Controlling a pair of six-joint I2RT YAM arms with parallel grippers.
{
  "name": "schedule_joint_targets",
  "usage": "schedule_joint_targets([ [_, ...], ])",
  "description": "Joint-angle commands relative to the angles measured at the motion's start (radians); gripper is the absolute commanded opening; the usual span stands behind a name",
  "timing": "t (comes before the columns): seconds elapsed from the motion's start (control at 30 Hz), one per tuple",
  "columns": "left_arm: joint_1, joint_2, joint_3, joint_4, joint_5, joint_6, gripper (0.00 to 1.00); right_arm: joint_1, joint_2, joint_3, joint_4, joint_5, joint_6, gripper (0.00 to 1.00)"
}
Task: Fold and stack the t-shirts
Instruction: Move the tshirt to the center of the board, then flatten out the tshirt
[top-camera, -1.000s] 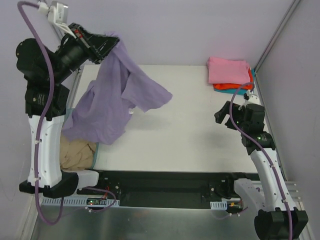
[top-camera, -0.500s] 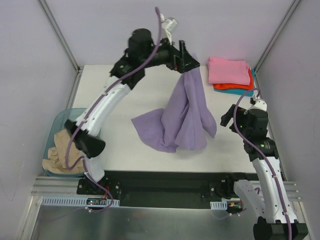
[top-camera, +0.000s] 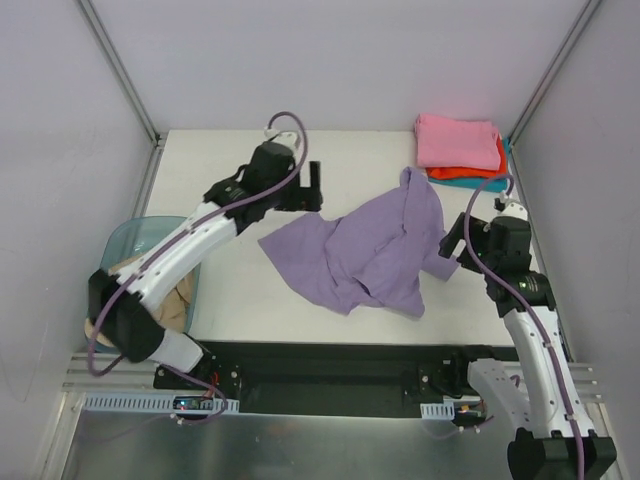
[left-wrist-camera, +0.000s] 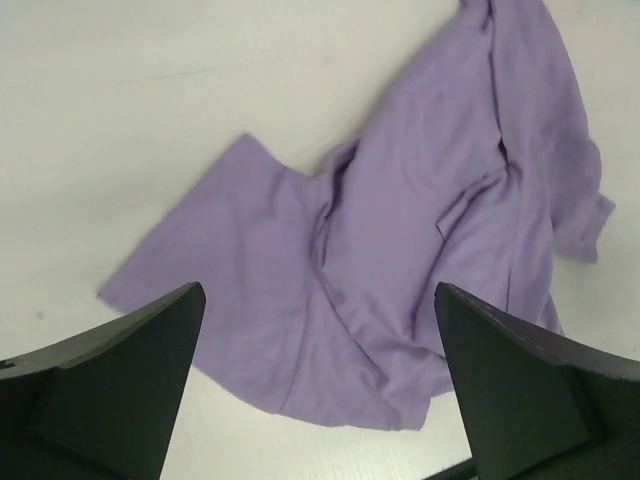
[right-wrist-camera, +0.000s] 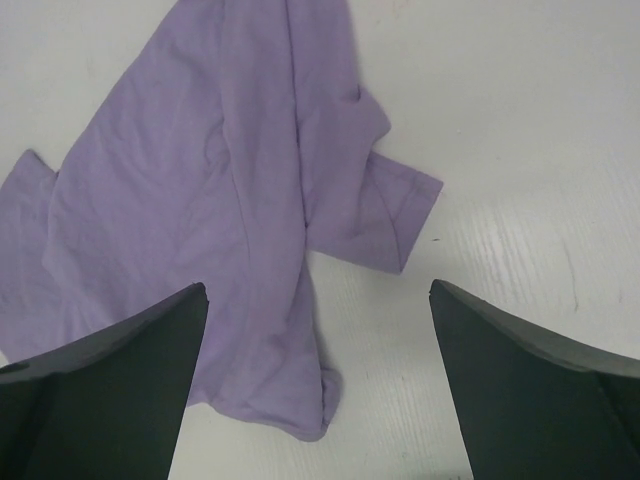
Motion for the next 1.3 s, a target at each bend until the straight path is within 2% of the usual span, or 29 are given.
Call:
schedule_joint_targets([
  [0.0, 0.038, -0.218, -0.254, -0.032, -0.191, -0.142, 0.99, 0.015, 0.100, 0.051, 0.067, -0.142, -0.016, 0.97],
  [0.07, 0.082, -0.255, -0.374, -0.035, -0.142, -0.234, 0.99, 0.053, 0.143, 0.057, 0.076, -0.151, -0.024, 0.97],
  [0.1, 0.101, -0.255, -0.403, -0.035, -0.057, -0.260, 0.99, 0.073, 0.170, 0.065, 0.080, -0.148, -0.025, 0.97],
  [0.17, 0.136, -0.223, -0.447, -0.035, 0.003, -0.302, 0.99, 0.136, 0.258, 0.089, 0.077, -0.105, -0.027, 0.97],
  [0.33, 0.148, -0.119, -0.451, -0.035, 0.011, -0.366, 0.99, 0.225, 0.498, 0.261, -0.002, 0.062, -0.025, 0.97],
  [0.6, 0.217, 0.065, -0.428, -0.035, 0.024, -0.471, 0.99, 0.247, 0.668, 0.353, 0.028, 0.068, -0.059, 0.97],
  [0.77, 0.222, 0.186, -0.384, -0.035, 0.065, -0.491, 0.91, 0.248, 0.808, 0.453, 0.030, -0.008, -0.042, 0.97],
  [0.83, 0.222, 0.225, -0.359, -0.034, 0.065, -0.505, 0.86, 0.250, 0.864, 0.462, 0.050, -0.063, -0.019, 0.98],
  [0.93, 0.217, 0.283, -0.312, -0.035, 0.015, -0.505, 0.70, 0.248, 0.915, 0.474, 0.074, -0.076, -0.005, 0.98],
  [0.97, 0.219, 0.300, -0.300, -0.035, 0.008, -0.505, 0.56, 0.248, 0.924, 0.471, 0.082, -0.076, -0.001, 0.98],
  [1.0, 0.219, 0.327, -0.286, -0.035, 0.002, -0.500, 0.48, 0.248, 0.944, 0.467, 0.102, -0.076, -0.002, 0.98],
  [1.03, 0.219, 0.341, -0.258, -0.037, -0.005, -0.492, 0.35, 0.248, 0.957, 0.467, 0.103, -0.076, 0.001, 0.99],
  [1.07, 0.219, 0.355, -0.246, -0.035, -0.019, -0.489, 0.10, 0.250, 0.970, 0.467, 0.102, -0.076, 0.001, 0.99],
  [1.1, 0.219, 0.373, -0.231, -0.038, -0.041, -0.483, 0.00, 0.248, 0.986, 0.449, 0.110, -0.076, 0.007, 0.99],
  [1.13, 0.219, 0.378, -0.212, -0.038, -0.074, -0.472, 0.00, 0.250, 0.990, 0.433, 0.120, -0.132, 0.002, 0.83],
  [1.17, 0.219, 0.381, -0.204, -0.038, -0.096, -0.462, 0.00, 0.248, 0.995, 0.415, 0.130, -0.159, -0.002, 0.74],
  [1.27, 0.219, 0.368, -0.184, -0.038, -0.186, -0.420, 0.00, 0.273, 0.981, 0.318, 0.171, -0.246, 0.004, 0.66],
])
